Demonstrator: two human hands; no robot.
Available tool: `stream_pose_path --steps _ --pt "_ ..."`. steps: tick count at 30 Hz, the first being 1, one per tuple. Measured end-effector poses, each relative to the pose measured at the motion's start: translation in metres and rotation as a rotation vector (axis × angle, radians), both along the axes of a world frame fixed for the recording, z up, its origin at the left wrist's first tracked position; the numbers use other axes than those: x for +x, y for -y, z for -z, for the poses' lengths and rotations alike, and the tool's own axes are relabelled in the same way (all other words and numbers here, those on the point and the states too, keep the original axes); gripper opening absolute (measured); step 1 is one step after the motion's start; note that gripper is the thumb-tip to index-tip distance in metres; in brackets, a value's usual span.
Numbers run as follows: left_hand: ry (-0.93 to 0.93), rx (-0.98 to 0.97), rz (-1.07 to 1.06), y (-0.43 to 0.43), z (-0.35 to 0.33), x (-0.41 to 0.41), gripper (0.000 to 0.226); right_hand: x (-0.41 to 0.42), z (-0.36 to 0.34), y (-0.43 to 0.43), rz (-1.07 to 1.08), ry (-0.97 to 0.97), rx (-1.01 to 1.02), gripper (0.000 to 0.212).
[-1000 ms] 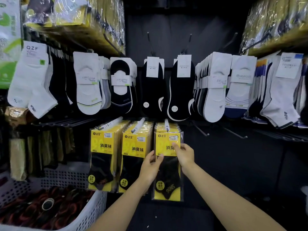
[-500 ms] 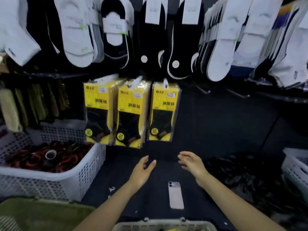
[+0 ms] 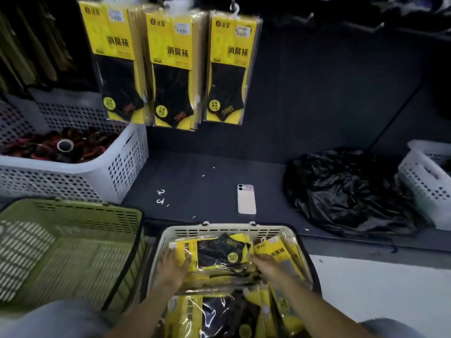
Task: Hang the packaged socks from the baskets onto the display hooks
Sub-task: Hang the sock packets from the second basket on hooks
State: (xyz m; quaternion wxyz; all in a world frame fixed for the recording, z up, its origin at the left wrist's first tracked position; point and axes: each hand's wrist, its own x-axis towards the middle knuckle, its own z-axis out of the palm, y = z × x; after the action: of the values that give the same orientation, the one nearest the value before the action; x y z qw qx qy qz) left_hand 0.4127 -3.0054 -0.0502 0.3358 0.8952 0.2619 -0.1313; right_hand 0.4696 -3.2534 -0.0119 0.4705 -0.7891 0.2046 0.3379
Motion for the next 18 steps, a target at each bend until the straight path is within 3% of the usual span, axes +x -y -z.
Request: stream_pose_path --steps 4,10,13,16,18 --pt "-0.048 -0.057 0.064 0.006 -0.001 0.0 0.07 0.008 0.0 -0.008 0.101 0.03 0.037 0.051" --pt "0.007 -0.157 -0.005 0.002 0.001 -0.001 0.067 0.016 -0.007 -0.025 0.178 -0.043 0.323 0.072" --pt "0.146 -0.362 -0.283 0.006 -0.005 0.004 0.061 0.019 -0.017 -0.022 0.191 0.043 0.335 0.065" --pt "0.241 -0.614 -0.64 0.015 -0.028 0.017 0.074 0.029 -0.04 -0.01 0.227 0.144 0.375 0.04" --pt "0.304 -0.732 -0.762 0.02 -0.046 0.027 0.086 0.035 -0.055 0.0 0.279 0.2 0.414 0.047"
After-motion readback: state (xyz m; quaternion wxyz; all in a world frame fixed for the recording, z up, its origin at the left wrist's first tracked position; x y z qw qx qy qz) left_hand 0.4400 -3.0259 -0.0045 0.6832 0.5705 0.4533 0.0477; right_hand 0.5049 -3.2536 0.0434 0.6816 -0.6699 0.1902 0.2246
